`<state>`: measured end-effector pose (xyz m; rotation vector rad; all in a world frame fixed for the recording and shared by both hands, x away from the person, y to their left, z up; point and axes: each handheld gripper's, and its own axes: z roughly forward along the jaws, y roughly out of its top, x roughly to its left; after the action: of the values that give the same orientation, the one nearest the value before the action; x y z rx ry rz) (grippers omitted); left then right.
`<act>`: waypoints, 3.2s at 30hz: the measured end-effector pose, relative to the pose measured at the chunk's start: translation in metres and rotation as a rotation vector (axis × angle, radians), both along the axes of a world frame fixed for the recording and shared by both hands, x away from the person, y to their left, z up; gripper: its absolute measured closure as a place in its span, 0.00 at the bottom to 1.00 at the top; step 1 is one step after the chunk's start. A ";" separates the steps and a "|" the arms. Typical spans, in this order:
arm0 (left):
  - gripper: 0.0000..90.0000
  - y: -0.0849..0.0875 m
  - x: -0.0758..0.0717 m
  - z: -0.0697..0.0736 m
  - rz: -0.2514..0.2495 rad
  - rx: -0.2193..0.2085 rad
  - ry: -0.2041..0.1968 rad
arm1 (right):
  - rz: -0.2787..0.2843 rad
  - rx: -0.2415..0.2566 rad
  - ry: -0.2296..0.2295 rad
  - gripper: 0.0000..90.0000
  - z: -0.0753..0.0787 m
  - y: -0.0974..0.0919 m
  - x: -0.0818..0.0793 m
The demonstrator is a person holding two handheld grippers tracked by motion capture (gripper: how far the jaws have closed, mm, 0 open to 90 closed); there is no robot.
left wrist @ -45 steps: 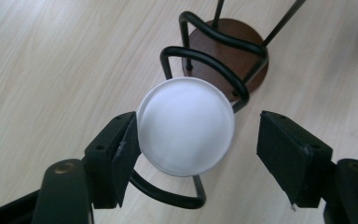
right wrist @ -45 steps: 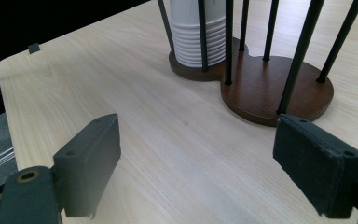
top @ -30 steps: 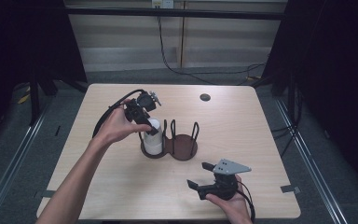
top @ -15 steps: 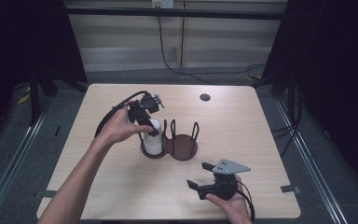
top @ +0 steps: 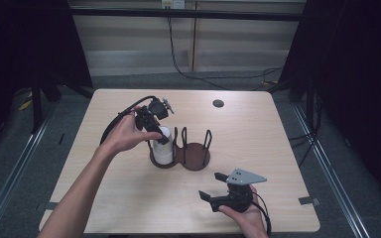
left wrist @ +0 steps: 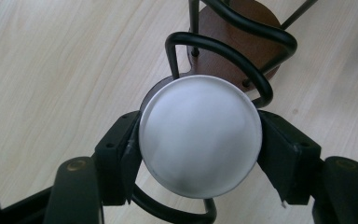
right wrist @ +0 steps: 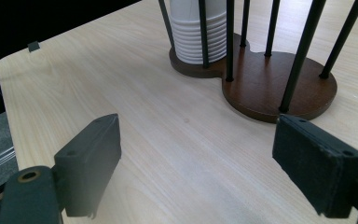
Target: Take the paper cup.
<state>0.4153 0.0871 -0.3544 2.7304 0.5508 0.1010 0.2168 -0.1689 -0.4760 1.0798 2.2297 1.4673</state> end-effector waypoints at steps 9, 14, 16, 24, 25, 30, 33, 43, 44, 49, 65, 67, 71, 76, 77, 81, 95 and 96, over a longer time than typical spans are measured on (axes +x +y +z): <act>0.40 0.004 0.000 0.006 0.001 -0.022 0.005 | 0.003 0.006 0.004 0.17 0.000 0.000 0.001; 0.40 0.008 0.000 0.011 0.003 -0.034 0.004 | 0.009 0.006 0.006 0.17 -0.001 0.002 0.001; 0.40 0.008 -0.001 0.012 0.010 -0.038 0.000 | 0.008 0.006 0.006 0.16 -0.001 0.002 0.001; 0.40 0.012 -0.004 0.022 0.009 -0.061 -0.009 | 0.008 0.007 0.006 0.16 -0.001 0.002 0.001; 0.40 0.012 -0.005 0.023 0.010 -0.056 -0.015 | 0.008 0.007 0.006 0.16 -0.001 0.002 0.001; 0.40 0.016 -0.006 0.027 0.014 -0.079 -0.015 | 0.008 0.006 0.008 0.16 -0.001 0.002 0.001; 0.40 0.018 -0.007 0.030 0.023 -0.083 -0.014 | 0.009 0.005 0.009 0.16 -0.001 0.002 0.001; 0.41 0.025 -0.009 0.037 0.033 -0.115 -0.039 | 0.007 0.006 0.010 0.16 -0.001 0.002 0.002; 0.41 0.028 -0.008 0.039 0.043 -0.139 -0.039 | 0.006 0.006 0.010 0.16 -0.001 0.002 0.002; 0.41 0.034 -0.008 0.042 0.066 -0.173 -0.038 | 0.005 0.008 0.011 0.16 -0.001 0.002 0.002; 0.41 0.055 -0.017 0.052 0.081 -0.302 -0.065 | -0.001 0.013 0.016 0.16 -0.001 0.002 0.002; 0.41 0.059 -0.019 0.054 0.081 -0.307 -0.070 | 0.008 0.015 0.017 0.16 -0.001 0.003 0.002; 0.41 0.069 -0.023 0.058 0.082 -0.337 -0.092 | 0.008 0.015 0.018 0.16 -0.002 0.003 0.002; 0.41 0.082 -0.029 0.061 0.082 -0.374 -0.117 | 0.008 0.015 0.022 0.16 -0.003 0.003 0.005; 0.41 0.083 -0.030 0.060 0.092 -0.384 -0.119 | 0.008 0.015 0.022 0.16 -0.003 0.003 0.005; 0.41 0.093 -0.034 0.058 0.080 -0.424 -0.122 | 0.011 0.013 0.023 0.16 -0.003 0.005 0.005; 0.42 0.121 -0.054 0.052 0.084 -0.543 -0.151 | 0.018 0.020 0.015 0.15 -0.002 0.005 0.005; 0.42 0.122 -0.056 0.051 0.085 -0.547 -0.151 | 0.019 0.020 0.016 0.15 -0.002 0.005 0.005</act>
<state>0.3595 0.2088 -0.3031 2.1502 0.5542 0.1510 0.2219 -0.1641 -0.4783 1.0832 2.2470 1.4963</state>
